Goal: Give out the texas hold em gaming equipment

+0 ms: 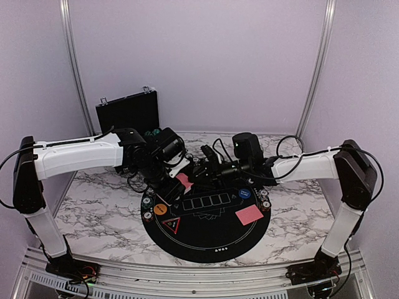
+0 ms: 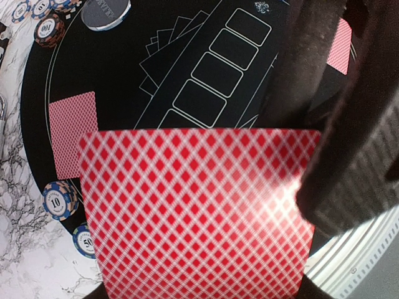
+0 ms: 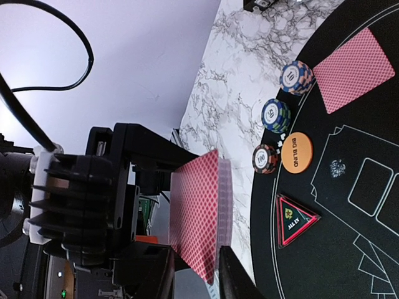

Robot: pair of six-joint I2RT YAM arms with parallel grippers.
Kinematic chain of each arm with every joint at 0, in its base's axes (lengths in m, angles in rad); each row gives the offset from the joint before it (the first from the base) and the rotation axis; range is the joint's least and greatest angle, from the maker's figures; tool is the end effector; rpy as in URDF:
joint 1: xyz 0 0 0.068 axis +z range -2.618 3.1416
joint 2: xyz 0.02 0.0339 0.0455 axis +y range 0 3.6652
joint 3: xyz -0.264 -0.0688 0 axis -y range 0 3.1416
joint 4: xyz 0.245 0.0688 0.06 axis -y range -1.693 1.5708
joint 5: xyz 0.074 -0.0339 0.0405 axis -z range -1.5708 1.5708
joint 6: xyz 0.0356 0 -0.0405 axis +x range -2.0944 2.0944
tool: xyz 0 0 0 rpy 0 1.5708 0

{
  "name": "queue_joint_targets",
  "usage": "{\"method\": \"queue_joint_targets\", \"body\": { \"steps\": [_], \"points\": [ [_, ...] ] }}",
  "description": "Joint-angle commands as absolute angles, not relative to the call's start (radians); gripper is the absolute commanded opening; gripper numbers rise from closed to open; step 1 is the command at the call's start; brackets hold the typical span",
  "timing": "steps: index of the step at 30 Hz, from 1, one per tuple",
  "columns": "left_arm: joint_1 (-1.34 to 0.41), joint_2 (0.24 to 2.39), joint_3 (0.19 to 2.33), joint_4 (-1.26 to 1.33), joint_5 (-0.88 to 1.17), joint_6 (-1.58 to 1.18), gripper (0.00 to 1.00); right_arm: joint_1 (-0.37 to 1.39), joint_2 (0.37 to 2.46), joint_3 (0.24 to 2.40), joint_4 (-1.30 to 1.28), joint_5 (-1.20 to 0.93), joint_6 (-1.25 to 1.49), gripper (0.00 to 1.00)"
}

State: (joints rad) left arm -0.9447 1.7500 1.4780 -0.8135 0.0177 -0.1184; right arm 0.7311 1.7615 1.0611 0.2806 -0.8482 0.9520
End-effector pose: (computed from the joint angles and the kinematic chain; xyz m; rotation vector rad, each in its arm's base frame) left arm 0.2165 -0.3004 0.2683 1.0932 2.4790 -0.3606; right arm 0.2689 0.2770 0.2209 -0.4154 2.3565 1.8017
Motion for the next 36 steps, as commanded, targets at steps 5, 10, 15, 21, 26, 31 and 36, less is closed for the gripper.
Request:
{"method": "queue_joint_targets", "body": {
  "steps": [5, 10, 15, 21, 26, 31, 36],
  "points": [
    [-0.948, 1.718, 1.481, -0.805, 0.012, -0.109, 0.5, 0.736, 1.782, 1.06, 0.315, -0.859, 0.963, 0.18],
    [-0.948, 1.714, 1.476, -0.805, 0.013, -0.11, 0.5, 0.732, 1.777, 1.059, 0.315, -0.854, 0.966, 0.13],
    [-0.948, 1.713, 1.473, -0.805, 0.012, -0.11, 0.5, 0.726, 1.773, 1.058, 0.314, -0.85, 0.965, 0.08],
    [-0.948, 1.714, 1.471, -0.805, 0.014, -0.11, 0.5, 0.718, 1.764, 1.057, 0.309, -0.845, 0.965, 0.04],
    [-0.948, 1.713, 1.47, -0.805, 0.013, -0.109, 0.5, 0.706, 1.754, 1.049, 0.307, -0.841, 0.965, 0.03],
    [-0.948, 1.711, 1.465, -0.805, 0.012, -0.11, 0.5, 0.694, 1.74, 1.043, 0.307, -0.837, 0.965, 0.02],
    [-0.948, 1.71, 1.465, -0.805, 0.014, -0.11, 0.5, 0.68, 1.723, 1.036, 0.307, -0.838, 0.968, 0.0]
  ]
}}
